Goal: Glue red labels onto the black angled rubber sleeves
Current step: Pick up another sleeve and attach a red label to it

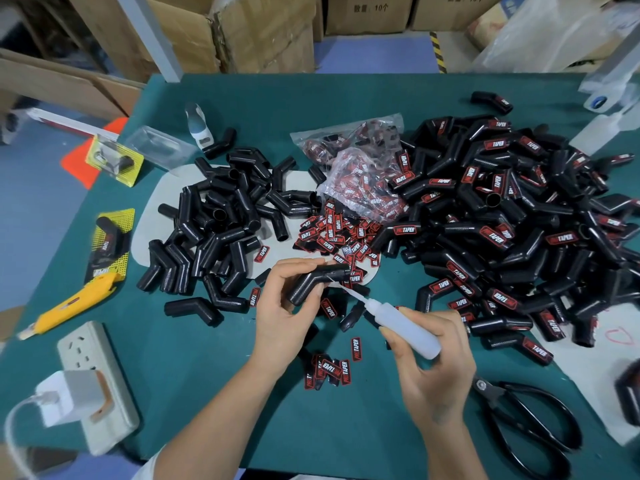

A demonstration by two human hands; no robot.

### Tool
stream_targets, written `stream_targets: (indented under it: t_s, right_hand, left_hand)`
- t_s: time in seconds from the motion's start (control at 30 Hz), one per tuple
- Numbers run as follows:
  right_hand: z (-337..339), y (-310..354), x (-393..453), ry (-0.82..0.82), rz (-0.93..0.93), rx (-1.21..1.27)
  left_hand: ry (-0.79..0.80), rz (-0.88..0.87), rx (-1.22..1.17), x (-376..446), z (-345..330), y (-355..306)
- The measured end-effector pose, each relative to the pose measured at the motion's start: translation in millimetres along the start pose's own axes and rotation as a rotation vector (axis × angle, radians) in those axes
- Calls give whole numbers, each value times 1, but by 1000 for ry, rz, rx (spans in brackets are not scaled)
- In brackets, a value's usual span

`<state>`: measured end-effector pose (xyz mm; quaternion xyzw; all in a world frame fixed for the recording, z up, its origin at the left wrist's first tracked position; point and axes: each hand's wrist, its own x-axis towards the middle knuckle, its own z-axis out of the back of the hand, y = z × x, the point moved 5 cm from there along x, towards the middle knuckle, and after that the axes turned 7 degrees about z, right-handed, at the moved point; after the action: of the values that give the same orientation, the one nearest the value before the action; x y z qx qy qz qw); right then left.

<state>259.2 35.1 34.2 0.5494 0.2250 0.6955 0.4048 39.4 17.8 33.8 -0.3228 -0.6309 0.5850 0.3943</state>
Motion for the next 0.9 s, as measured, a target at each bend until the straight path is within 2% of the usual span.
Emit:
stream_targets:
  t_s: [0.9]
  right_hand:
    - [0, 4, 1, 17, 11, -13]
  left_hand:
    - [-6, 58, 33, 0, 0, 4]
